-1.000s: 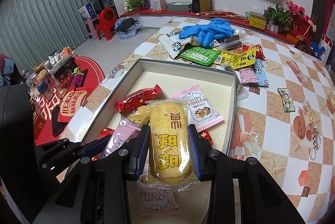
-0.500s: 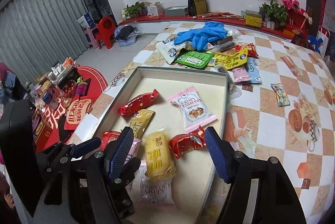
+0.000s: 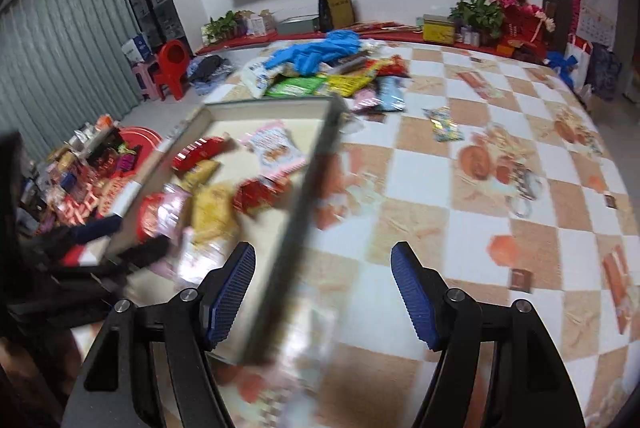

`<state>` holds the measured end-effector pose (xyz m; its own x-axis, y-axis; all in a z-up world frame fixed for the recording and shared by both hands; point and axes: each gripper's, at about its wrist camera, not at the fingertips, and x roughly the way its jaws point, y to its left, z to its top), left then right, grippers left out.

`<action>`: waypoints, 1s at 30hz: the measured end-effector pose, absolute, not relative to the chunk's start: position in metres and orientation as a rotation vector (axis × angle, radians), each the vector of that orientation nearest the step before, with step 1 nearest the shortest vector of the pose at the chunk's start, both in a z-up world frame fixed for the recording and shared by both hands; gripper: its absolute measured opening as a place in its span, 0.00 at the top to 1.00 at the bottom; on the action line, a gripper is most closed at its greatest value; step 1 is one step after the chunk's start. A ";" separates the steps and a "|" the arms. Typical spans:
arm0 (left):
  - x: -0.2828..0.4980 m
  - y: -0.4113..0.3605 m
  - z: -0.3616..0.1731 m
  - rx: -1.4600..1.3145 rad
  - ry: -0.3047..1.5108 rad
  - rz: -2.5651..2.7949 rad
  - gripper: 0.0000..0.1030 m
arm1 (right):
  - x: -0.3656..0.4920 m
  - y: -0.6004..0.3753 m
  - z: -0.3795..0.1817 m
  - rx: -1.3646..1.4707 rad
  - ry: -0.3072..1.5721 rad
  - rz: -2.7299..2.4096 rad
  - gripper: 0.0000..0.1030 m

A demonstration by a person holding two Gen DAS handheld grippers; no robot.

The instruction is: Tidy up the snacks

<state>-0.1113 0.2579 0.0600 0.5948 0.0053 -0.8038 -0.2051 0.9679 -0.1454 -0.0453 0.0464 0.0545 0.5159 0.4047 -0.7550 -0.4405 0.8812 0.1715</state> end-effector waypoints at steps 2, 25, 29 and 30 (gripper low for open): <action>-0.114 0.261 0.062 -0.297 0.901 0.105 0.13 | -0.044 0.030 0.043 -0.061 0.903 0.471 0.30; -0.144 0.269 0.066 -0.144 0.975 0.375 0.13 | -0.074 0.112 0.054 -0.238 0.923 0.745 0.30; -0.142 0.278 0.063 -0.224 1.006 0.352 0.13 | -0.075 0.112 0.057 -0.245 0.923 0.751 0.30; -0.143 0.279 0.063 -0.230 1.002 0.358 0.13 | -0.075 0.112 0.057 -0.243 0.924 0.755 0.30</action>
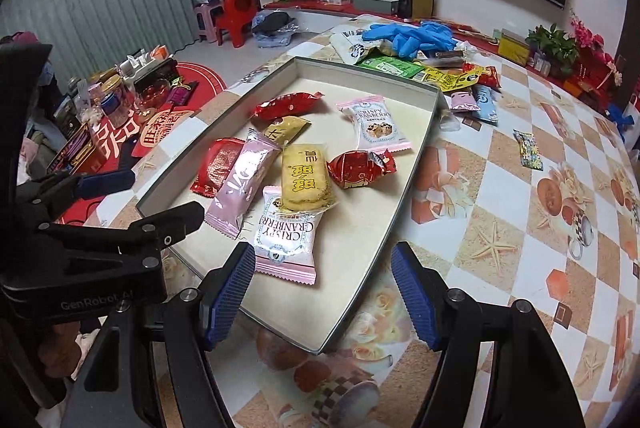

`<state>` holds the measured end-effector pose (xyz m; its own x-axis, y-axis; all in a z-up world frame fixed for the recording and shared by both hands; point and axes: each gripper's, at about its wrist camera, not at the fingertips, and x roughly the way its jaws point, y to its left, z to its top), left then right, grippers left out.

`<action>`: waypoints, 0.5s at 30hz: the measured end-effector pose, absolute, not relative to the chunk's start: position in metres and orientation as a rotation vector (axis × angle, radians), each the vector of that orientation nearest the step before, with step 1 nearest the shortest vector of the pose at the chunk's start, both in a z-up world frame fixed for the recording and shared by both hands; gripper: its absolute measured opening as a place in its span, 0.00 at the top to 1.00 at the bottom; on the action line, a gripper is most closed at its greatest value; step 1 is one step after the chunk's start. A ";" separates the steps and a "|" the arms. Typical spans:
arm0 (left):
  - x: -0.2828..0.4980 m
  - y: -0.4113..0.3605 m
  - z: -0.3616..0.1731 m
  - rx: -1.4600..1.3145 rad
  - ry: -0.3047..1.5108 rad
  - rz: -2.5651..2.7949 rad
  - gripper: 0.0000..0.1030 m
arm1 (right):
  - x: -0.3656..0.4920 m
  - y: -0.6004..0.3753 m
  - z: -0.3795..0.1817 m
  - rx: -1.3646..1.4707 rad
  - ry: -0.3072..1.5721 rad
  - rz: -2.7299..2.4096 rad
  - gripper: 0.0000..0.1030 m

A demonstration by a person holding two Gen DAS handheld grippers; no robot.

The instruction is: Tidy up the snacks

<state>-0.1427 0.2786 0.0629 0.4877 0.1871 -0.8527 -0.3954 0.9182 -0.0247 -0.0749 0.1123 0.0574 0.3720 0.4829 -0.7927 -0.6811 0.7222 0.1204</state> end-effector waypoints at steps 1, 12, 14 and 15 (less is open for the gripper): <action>-0.144 0.279 0.064 -0.230 0.996 0.363 0.13 | -0.075 0.113 0.058 -0.242 0.925 0.759 0.30; -0.147 0.288 0.061 -0.243 0.997 0.375 0.13 | -0.076 0.129 0.068 -0.255 0.918 0.797 0.30; -0.147 0.290 0.060 -0.244 1.000 0.379 0.13 | -0.078 0.132 0.069 -0.265 0.915 0.805 0.30; -0.148 0.290 0.060 -0.244 1.003 0.382 0.13 | -0.078 0.133 0.069 -0.268 0.914 0.809 0.30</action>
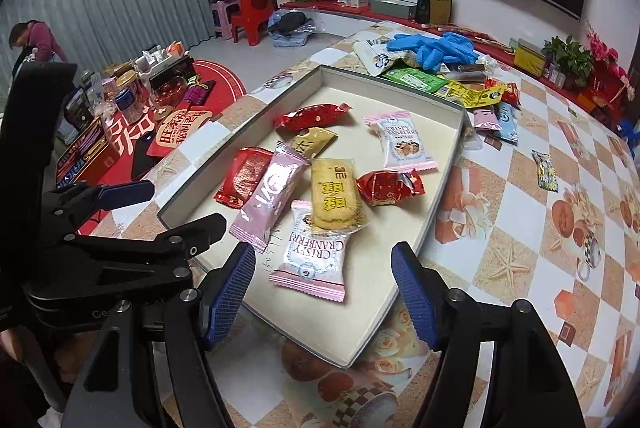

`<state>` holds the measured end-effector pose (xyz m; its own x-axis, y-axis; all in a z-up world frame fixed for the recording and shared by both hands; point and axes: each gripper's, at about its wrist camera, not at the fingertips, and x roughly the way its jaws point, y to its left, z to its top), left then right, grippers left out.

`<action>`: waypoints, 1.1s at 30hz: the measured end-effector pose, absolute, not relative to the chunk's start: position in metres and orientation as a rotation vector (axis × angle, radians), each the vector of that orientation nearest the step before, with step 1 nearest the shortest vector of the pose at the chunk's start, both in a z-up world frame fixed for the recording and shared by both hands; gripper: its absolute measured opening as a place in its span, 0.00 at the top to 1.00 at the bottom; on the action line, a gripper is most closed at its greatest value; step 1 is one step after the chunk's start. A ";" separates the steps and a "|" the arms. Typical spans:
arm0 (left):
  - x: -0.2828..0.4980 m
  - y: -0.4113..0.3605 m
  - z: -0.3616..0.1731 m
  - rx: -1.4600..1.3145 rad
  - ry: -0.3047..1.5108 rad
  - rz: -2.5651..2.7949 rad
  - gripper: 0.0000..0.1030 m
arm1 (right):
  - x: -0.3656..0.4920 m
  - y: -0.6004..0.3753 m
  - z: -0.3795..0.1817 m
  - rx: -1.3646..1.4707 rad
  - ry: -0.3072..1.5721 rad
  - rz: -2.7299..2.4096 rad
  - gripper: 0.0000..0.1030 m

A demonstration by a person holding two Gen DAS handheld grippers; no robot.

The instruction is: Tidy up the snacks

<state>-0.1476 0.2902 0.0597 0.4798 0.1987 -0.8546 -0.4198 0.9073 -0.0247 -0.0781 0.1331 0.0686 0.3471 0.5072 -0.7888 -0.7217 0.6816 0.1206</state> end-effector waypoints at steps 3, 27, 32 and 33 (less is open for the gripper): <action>-0.148 0.291 0.059 -0.250 1.004 0.380 0.13 | -0.078 0.136 0.067 -0.272 0.921 0.817 0.30; -0.146 0.293 0.052 -0.252 1.024 0.382 0.13 | -0.078 0.139 0.060 -0.291 0.933 0.818 0.30; -0.146 0.290 0.054 -0.239 1.016 0.384 0.13 | -0.078 0.136 0.061 -0.280 0.932 0.819 0.30; -0.147 0.288 0.055 -0.234 1.009 0.391 0.13 | -0.079 0.135 0.061 -0.277 0.931 0.819 0.30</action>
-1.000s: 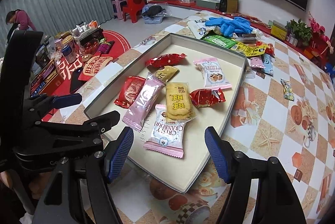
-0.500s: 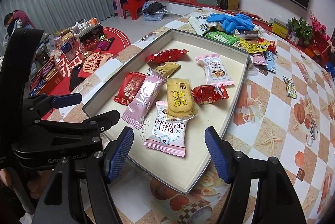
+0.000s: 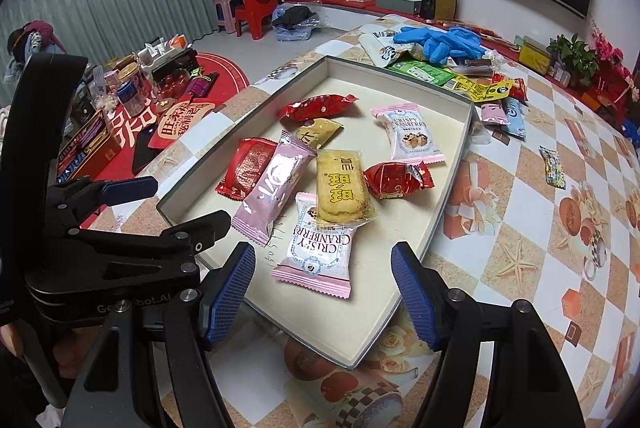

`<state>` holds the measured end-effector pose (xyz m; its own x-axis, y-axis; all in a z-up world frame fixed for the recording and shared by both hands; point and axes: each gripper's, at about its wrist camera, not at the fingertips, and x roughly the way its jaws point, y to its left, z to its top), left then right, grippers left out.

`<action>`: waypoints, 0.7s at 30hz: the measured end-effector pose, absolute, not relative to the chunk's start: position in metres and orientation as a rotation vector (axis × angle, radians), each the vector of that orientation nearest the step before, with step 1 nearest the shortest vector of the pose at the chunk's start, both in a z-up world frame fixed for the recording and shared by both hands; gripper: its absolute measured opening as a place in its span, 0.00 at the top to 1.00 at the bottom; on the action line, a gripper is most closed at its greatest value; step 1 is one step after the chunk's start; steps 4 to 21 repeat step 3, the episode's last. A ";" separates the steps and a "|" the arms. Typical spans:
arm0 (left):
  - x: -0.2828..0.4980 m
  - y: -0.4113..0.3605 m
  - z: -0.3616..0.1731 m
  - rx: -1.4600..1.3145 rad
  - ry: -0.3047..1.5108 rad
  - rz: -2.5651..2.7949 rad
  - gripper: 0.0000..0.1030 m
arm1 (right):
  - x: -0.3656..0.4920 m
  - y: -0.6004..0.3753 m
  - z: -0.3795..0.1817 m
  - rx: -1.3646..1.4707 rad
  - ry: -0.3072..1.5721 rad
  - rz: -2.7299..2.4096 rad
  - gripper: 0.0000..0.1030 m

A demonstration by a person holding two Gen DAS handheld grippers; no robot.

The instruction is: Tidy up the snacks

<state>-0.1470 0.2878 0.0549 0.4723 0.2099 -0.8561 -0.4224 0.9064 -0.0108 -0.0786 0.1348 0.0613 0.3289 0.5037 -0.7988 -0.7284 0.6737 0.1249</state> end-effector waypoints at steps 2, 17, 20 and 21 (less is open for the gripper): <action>-0.148 0.284 0.057 -0.222 0.998 0.395 0.13 | -0.079 0.133 0.062 -0.277 0.928 0.820 0.30; -0.147 0.282 0.057 -0.218 1.000 0.392 0.13 | -0.079 0.133 0.062 -0.279 0.927 0.820 0.30; -0.147 0.282 0.057 -0.218 1.000 0.392 0.13 | -0.079 0.133 0.062 -0.279 0.927 0.820 0.30; -0.147 0.282 0.057 -0.218 1.000 0.392 0.13 | -0.079 0.133 0.062 -0.279 0.927 0.820 0.30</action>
